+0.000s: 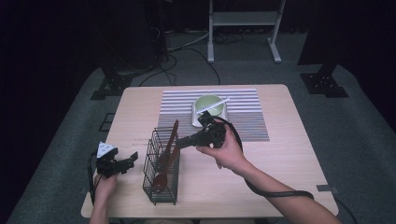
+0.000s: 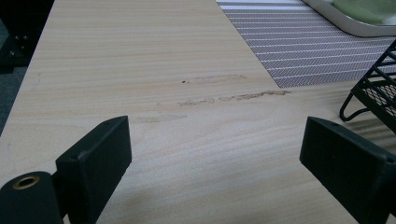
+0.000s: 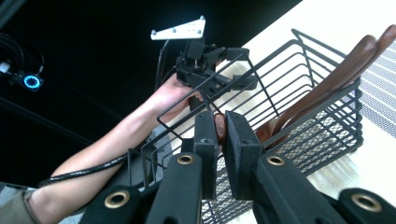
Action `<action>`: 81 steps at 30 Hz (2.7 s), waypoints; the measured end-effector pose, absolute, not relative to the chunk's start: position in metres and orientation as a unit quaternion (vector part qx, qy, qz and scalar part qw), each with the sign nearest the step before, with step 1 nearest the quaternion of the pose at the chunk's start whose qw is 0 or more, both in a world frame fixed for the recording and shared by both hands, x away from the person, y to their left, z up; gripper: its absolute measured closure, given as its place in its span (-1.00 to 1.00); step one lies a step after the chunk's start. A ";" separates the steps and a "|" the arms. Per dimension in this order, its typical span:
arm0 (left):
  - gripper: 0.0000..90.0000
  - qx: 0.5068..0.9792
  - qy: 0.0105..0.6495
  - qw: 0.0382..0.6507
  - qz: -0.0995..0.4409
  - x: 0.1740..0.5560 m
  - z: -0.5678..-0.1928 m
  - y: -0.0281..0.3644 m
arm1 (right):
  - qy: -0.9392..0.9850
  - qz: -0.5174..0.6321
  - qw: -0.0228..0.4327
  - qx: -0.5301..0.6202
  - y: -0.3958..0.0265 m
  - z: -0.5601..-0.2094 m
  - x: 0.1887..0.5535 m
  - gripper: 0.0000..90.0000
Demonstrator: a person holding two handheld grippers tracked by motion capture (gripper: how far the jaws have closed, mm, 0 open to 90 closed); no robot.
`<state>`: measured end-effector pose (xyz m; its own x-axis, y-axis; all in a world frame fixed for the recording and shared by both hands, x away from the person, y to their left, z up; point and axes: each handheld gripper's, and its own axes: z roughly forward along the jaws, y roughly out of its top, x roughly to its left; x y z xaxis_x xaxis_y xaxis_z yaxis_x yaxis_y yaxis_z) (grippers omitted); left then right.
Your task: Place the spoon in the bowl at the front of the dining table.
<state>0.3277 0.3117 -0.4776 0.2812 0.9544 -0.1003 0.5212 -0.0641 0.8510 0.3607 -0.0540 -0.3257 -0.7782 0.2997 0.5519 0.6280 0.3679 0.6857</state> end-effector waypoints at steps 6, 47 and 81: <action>-0.82 0.682 0.541 0.418 0.259 0.328 -0.478 0.311 | -0.800 -0.495 0.173 -0.291 -0.061 -0.321 0.363 0.85; -0.82 0.683 0.541 0.416 0.259 0.328 -0.478 0.311 | -0.759 -0.534 0.189 -0.319 -0.125 -0.291 0.372 0.85; -0.82 0.686 0.538 0.413 0.262 0.328 -0.478 0.310 | -0.744 -0.529 0.189 -0.362 -0.175 -0.322 0.375 0.85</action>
